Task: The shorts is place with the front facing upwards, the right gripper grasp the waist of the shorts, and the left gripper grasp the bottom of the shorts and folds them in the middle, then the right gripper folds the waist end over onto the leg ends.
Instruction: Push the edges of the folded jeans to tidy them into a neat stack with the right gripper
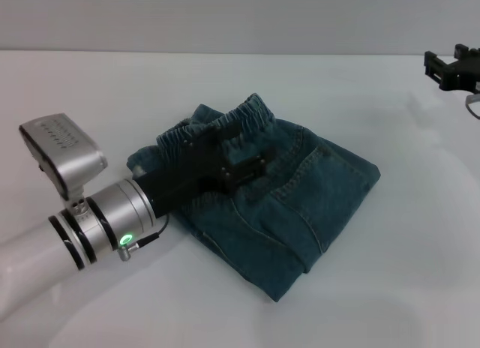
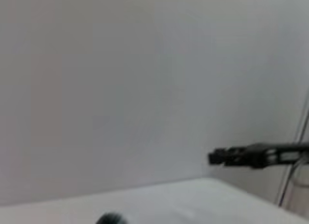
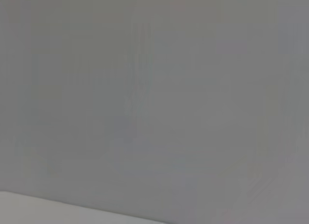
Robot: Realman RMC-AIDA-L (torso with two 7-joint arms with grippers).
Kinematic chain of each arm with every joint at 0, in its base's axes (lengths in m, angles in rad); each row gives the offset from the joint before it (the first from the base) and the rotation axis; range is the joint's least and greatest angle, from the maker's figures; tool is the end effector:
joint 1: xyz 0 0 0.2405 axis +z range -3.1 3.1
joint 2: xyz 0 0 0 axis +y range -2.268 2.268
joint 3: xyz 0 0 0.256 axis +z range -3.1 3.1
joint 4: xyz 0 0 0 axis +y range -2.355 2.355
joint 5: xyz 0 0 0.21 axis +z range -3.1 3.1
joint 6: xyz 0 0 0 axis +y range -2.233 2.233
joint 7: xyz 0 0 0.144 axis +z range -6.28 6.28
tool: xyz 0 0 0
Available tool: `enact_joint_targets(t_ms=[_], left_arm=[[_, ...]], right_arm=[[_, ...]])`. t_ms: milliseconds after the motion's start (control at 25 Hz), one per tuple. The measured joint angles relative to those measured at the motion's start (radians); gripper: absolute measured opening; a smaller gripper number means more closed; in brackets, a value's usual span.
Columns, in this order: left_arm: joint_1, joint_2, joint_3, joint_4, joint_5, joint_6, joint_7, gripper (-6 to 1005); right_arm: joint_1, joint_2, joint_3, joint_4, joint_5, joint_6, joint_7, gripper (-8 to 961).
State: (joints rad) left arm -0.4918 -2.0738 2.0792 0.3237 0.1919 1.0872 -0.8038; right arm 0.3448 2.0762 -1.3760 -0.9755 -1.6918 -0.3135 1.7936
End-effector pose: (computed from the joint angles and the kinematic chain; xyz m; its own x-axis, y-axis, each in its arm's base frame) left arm -0.2383 0.3191 -0.0971 0.6158 0.2594 0.7440 0.6099 -0.7547 -0.2417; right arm 0.2829 0.4070 0.0305 0.7487 -0.3520 -0.5618 -0.6518 -0.2360 -0.7208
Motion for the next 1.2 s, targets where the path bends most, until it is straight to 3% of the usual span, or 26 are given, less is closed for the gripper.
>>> enact_joint_targets(t_ms=[600, 1040, 1160, 1200], left_arm=[[-0.01, -0.005, -0.005, 0.001, -0.003, -0.191, 0.004, 830], [0.016, 0.0, -0.078, 0.0, -0.005, -0.202, 0.028, 832], [0.041, 0.006, -0.144, 0.012, -0.005, -0.139, 0.036, 832], [0.049, 0.007, -0.17, 0.015, -0.005, -0.11, 0.037, 832]], right_arm=[[0.003, 0.001, -0.011, 0.001, 0.0, -0.04, -0.001, 480], [0.004, 0.001, -0.014, -0.009, 0.006, -0.048, -0.001, 479], [0.002, 0.001, -0.013, -0.03, 0.007, -0.095, 0.001, 479], [-0.003, 0.001, -0.009, -0.069, 0.013, -0.172, 0.005, 479]])
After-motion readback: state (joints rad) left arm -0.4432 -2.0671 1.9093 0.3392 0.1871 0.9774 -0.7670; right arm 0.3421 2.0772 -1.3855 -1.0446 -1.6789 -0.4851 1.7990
